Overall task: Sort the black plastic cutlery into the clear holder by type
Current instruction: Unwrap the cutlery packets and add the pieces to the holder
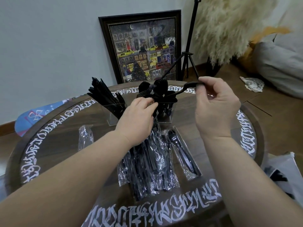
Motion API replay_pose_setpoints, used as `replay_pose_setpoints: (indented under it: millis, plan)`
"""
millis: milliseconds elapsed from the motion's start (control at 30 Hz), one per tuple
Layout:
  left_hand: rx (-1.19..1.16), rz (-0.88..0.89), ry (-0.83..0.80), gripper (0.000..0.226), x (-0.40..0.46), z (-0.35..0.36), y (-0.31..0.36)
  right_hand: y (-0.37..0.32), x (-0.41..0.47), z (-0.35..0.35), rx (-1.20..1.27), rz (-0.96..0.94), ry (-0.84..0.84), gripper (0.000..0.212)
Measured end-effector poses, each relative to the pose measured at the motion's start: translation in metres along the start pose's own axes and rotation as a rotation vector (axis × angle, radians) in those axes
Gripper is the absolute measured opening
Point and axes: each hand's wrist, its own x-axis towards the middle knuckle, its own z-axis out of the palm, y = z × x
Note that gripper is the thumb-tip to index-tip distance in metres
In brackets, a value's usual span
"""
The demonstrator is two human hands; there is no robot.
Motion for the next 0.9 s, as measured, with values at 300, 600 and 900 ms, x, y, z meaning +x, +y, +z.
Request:
replay_pose_setpoints:
  millis: [300,600,900]
  plan:
    - [0.02,-0.027,-0.085,0.055,0.006,0.002,0.0,0.011,-0.008,0.014,-0.118,-0.189,-0.132,0.018]
    - [-0.074,-0.02,-0.019,0.051,0.005,0.003,-0.003,0.021,-0.015,0.029,-0.201,-0.253,-0.288,0.018]
    - [-0.105,0.01,0.02,0.049,0.001,0.0,-0.003,0.025,-0.021,0.028,-0.354,-0.181,-0.503,0.046]
